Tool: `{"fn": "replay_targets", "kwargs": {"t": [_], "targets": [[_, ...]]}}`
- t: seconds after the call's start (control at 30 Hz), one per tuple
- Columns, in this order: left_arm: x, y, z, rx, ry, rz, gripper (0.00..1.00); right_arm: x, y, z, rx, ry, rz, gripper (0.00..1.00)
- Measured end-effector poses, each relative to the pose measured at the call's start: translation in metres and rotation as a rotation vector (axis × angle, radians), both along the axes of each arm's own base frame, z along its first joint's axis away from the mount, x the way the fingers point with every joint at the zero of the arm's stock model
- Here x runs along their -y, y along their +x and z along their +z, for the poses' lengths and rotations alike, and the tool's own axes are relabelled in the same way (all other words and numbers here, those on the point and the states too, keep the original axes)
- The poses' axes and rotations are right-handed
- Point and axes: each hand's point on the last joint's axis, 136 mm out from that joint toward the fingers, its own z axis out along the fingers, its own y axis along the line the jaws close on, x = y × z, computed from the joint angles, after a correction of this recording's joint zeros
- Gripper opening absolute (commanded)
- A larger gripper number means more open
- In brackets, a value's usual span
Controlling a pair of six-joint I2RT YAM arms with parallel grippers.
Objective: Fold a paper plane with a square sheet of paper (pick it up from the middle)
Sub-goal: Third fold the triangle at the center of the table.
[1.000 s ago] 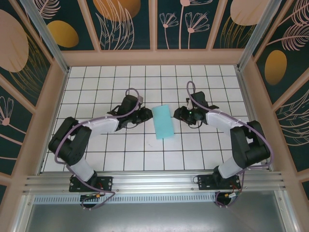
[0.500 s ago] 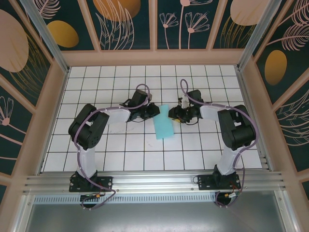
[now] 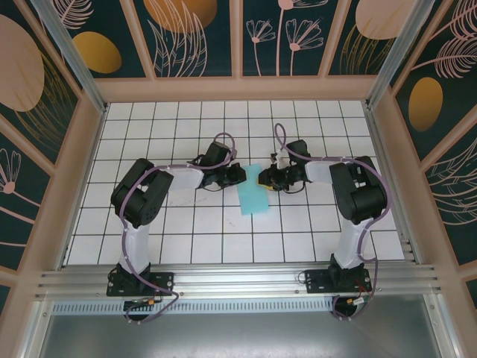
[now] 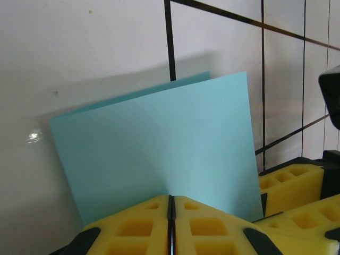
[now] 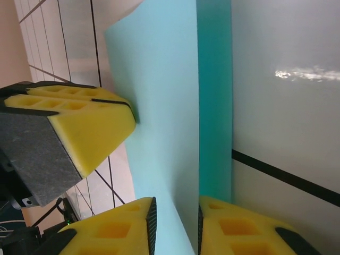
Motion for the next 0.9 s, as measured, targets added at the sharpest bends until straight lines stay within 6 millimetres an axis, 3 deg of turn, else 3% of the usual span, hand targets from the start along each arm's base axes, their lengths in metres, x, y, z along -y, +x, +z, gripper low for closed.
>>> {"fn": "replay_targets", "kwargs": {"t": [0.2, 0.4, 0.6, 0.77, 0.9], "targets": [[-0.002, -0.002, 0.005, 0.025, 0.001, -0.014, 0.22, 0.001, -0.008, -0.004, -0.014, 0.003, -0.017, 0.13], [-0.018, -0.024, 0.045, 0.131, -0.020, -0.022, 0.38, -0.002, -0.023, 0.001, -0.026, -0.009, -0.077, 0.12], [-0.020, -0.074, 0.078, 0.287, -0.001, -0.103, 0.47, -0.011, -0.033, 0.011, -0.022, -0.011, -0.171, 0.11], [-0.023, -0.114, 0.069, 0.366, 0.075, -0.178, 0.51, -0.013, -0.035, 0.008, -0.045, -0.021, -0.241, 0.11], [-0.009, -0.138, 0.061, 0.440, 0.156, -0.268, 0.54, -0.015, -0.034, 0.008, -0.056, -0.020, -0.262, 0.11]]}}
